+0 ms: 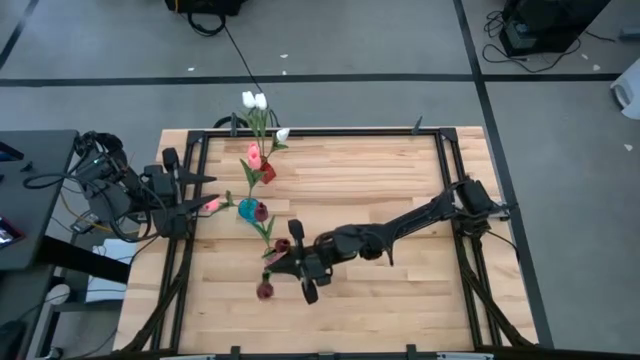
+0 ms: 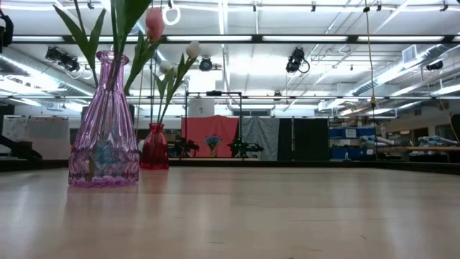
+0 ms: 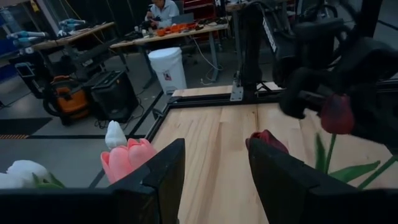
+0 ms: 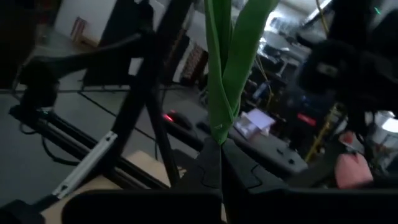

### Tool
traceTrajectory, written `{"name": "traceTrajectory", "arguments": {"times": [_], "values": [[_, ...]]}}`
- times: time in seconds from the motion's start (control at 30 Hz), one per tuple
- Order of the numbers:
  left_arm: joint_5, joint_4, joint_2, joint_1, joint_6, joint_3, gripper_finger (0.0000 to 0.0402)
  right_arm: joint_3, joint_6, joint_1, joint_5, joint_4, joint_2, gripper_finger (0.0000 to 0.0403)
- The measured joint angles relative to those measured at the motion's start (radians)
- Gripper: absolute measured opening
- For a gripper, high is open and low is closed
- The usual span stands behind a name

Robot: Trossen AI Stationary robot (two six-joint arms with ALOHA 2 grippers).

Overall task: Sort flowers into vase by color
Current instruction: Put the red flower into the pink vase, then return to Home Position

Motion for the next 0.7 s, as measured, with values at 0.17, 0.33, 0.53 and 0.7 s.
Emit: {"name": "traceTrajectory", "arguments": {"times": [0.17,0.33,0.53,0.7], "values": [[0.0,0.0,0.0,0.0,-0.002,0.0,0.0183,0.0,0.065,-0.026,0.002,-0.023,0.0,0.0003],[0.001,-0.001,0.0,0.0,-0.022,0.0,0.0183,0.0,0.227,-0.057,-0.001,-0.097,-0.001,0.0035],[0.006,-0.001,0.0,0.0,-0.025,0.0,0.0183,0.001,0.349,-0.088,0.023,-0.267,-0.006,0.0117],[0.007,-0.004,-0.005,0.0,-0.02,0.014,0.0183,-0.001,0.349,-0.093,0.025,-0.39,-0.093,0.0161]]}}
